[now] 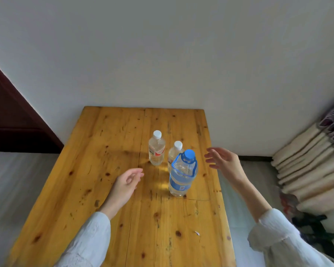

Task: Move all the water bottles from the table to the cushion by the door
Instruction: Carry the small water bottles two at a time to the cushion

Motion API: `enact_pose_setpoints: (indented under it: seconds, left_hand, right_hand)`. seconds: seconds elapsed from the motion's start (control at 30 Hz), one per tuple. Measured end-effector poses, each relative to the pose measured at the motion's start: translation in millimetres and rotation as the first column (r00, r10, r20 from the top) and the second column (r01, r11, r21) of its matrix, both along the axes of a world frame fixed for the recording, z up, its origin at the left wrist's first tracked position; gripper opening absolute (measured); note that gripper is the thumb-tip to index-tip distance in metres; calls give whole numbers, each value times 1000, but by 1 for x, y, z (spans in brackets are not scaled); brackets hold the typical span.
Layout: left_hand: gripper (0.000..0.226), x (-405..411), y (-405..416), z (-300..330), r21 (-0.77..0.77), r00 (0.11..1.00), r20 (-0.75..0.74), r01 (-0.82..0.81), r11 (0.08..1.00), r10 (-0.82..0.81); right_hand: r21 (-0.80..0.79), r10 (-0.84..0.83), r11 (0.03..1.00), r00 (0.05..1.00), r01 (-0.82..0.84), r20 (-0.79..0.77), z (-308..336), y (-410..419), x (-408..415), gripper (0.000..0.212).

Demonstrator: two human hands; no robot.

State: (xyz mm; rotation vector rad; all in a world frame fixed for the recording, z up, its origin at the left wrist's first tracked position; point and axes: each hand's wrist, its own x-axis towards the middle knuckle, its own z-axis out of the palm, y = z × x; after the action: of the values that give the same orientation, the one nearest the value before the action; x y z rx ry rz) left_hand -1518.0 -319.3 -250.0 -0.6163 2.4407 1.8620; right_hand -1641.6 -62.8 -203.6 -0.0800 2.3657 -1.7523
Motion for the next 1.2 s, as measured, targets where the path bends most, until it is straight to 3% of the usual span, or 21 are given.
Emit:
enact_pose_setpoints:
  seconds: [0.2,0.47,0.7,0.8,0.9,1.03,1.2]
  left_hand:
    - [31,-79,-3,-19,-108,999,21,-40,993,42]
    - [63,-150,-9,-42,-190,995,85,-30,981,47]
    - [42,-191,-3,-45,-280,1000,5,-19,960,21]
    - [39,-189,-2,-49,-288,997,-16,-78,955,76]
    - [37,-186,-3,-51,-265,989,-35,-149,953,145]
    - [38,-189,-6,-43,-271,980,-96,-192,943,172]
    - [36,-196,-4,-12,-284,969,-225,-164,945,101]
  right_hand:
    - [126,227,964,971,-235,75,-36,-28,-74,23]
    - [385,557,744,825,-546,95,-79,-57,-112,53]
    - [447,652,691,757,-569,-44,-97,-69,-125,47]
    - [397,629,730,774,-556,-71,-102,-72,-126,42]
    - [304,505,825,863,-476,-19,-100,-70,-128,45]
    - [308,429,864,903,-399,-35,-94,-59,-126,44]
    - [153,161,977,984,-149,-69,-59,-46,-122,39]
